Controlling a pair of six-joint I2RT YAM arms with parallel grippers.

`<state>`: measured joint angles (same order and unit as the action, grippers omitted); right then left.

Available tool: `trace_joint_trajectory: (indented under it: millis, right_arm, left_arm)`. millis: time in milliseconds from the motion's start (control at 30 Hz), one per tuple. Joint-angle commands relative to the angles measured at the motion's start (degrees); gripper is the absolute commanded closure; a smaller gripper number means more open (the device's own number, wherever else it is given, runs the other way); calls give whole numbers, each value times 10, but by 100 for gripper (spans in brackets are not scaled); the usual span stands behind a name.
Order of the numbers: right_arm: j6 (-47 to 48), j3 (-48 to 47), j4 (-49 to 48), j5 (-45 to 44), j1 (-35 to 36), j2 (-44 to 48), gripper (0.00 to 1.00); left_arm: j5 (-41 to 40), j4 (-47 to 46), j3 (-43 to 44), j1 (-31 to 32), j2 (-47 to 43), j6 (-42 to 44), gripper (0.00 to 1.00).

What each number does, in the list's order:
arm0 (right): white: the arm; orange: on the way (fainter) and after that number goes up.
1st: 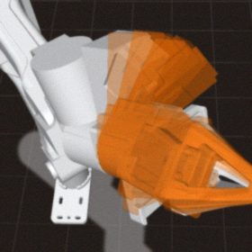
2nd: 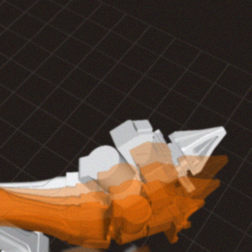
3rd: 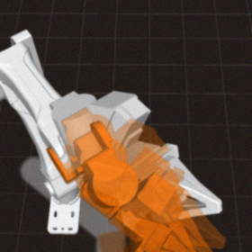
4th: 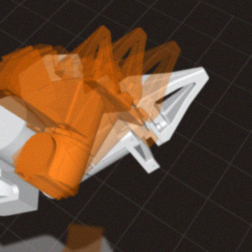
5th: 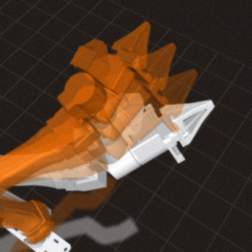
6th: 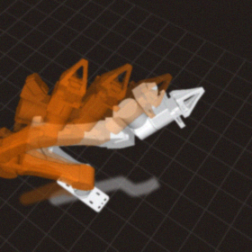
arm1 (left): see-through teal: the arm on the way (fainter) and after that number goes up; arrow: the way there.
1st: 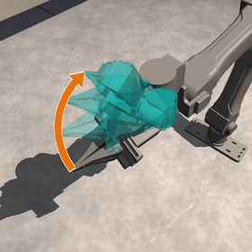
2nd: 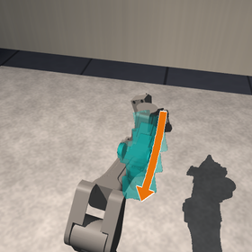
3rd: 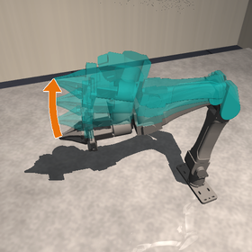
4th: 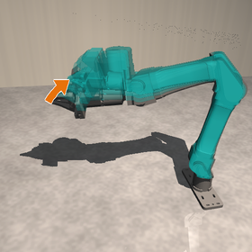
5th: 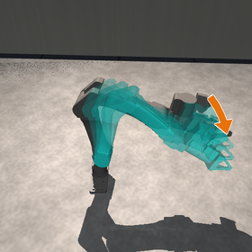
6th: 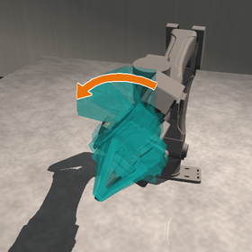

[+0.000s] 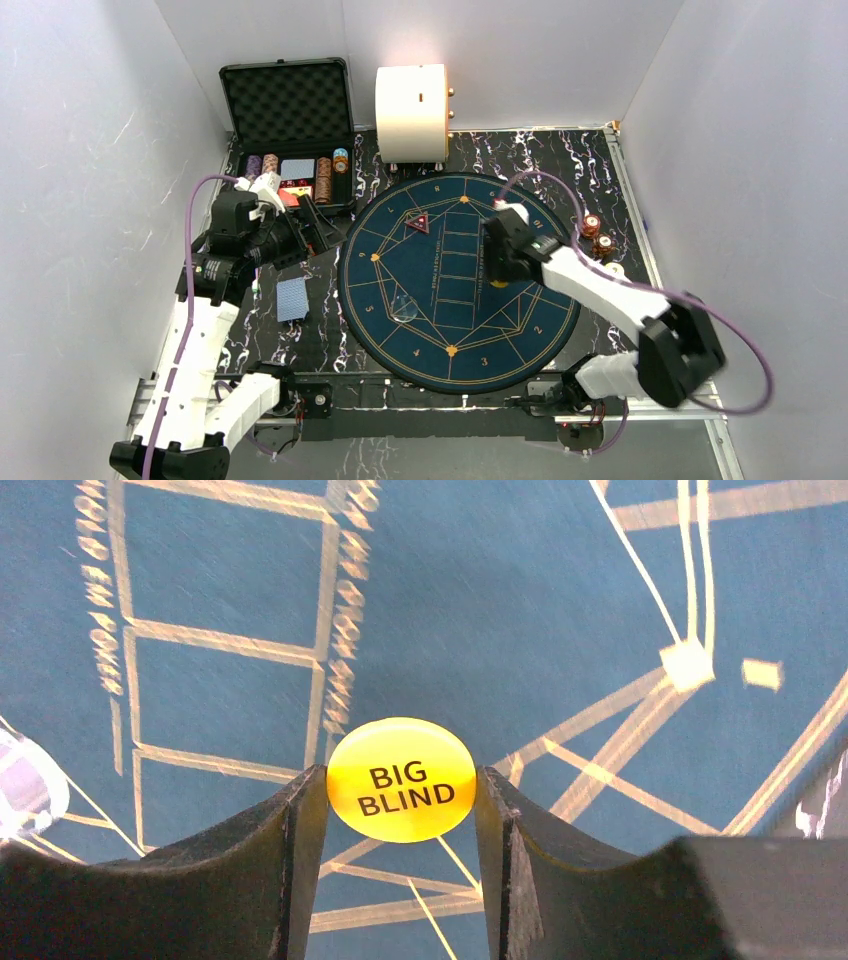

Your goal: Distribute texas hold em gaming equipment

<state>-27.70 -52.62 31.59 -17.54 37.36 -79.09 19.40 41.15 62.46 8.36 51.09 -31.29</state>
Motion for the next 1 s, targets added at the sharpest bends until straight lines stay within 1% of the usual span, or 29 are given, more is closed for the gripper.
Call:
trace_joint_trajectory:
  millis: [0,100,167,333,367,400,500,567,600,667,733,767,800,867,900,967]
  right_arm:
    - [-143,111,61,8,-18,104,65]
    - [-184,124,85,-4,-33,100,66]
    - [-205,132,91,7,-33,87,67]
    - [-193,147,59,38,-33,77,66]
    - [-194,149,62,36,-33,77,59]
    - [-195,148,72,37,-33,76,49]
    - [-188,135,82,73,-33,90,26]
    - [-182,100,117,69,-33,113,9]
    - [-180,71,149,52,-33,125,3]
    - [-163,24,183,28,-33,153,2]
    - [-163,-27,225,-17,-39,172,3]
    - [-153,-43,241,-46,-57,172,2]
    - [-131,-60,245,-65,-93,163,2]
    - [-47,-84,197,-41,-206,132,4]
    - [-3,-100,162,-24,-275,105,5]
    - [55,-123,110,-14,-342,62,4]
  left_arm:
    - [25,-8,3,-2,-5,-1,2]
    - [33,-7,9,-2,-3,-5,2]
    - [34,-7,14,-2,-9,-8,2]
    - [21,-8,21,-2,-18,-3,2]
    - [20,-10,21,-2,-15,2,2]
    - [24,-11,23,-2,-9,9,2]
    - [42,-12,32,-2,11,26,2]
    - [59,-19,35,-2,20,31,2]
    - [68,-24,36,-2,23,34,2]
    - [83,-33,32,-2,25,35,2]
    - [86,-49,23,-2,20,35,2]
    - [82,-56,16,-2,18,33,2]
    - [76,-65,10,-2,16,32,2]
    - [68,-84,-4,2,19,31,2]
    - [63,-96,-10,6,25,33,2]
    - [57,-102,-11,11,38,42,2]
